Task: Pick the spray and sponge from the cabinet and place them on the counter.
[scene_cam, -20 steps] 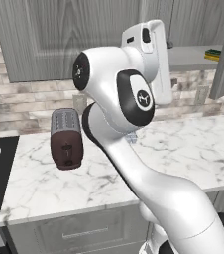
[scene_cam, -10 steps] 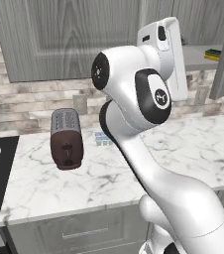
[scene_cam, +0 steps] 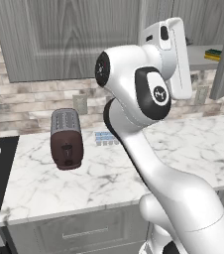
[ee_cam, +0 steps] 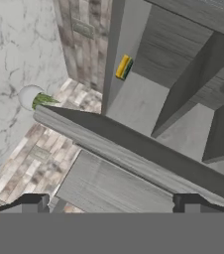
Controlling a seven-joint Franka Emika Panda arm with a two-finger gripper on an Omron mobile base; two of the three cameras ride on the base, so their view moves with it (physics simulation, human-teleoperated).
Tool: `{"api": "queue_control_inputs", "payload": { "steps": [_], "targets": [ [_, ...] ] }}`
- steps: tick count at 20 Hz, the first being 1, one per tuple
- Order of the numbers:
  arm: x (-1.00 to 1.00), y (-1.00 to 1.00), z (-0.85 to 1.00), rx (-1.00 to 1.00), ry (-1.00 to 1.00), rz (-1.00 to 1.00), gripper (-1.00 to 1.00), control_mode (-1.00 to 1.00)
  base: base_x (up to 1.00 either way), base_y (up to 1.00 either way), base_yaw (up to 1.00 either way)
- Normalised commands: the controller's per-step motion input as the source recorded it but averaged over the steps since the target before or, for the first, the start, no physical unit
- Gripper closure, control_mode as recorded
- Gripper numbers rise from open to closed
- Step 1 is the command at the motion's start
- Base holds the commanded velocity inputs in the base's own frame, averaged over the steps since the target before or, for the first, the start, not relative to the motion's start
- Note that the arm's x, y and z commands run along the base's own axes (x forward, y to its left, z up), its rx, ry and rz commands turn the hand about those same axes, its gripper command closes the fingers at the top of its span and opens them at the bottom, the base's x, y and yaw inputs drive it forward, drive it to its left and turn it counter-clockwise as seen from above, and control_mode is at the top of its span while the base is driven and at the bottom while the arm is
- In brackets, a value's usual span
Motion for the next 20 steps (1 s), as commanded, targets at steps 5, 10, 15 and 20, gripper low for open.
{"api": "queue_control_inputs", "payload": {
  "steps": [5,10,15,20],
  "targets": [
    [0.17,-0.04,0.00,0.07,0.04,-0.08,-1.00,-1.00,0.00,0.00,0.00],
    [0.15,-0.11,0.00,0.06,0.00,-0.01,-1.00,-1.00,0.00,0.00,0.00],
    [0.12,-0.12,0.00,0.01,0.00,0.00,-1.00,-1.00,0.00,0.00,0.00],
    [0.11,-0.14,0.00,0.00,0.00,0.00,-1.00,-1.00,0.00,0.00,0.00]
  ]
}}
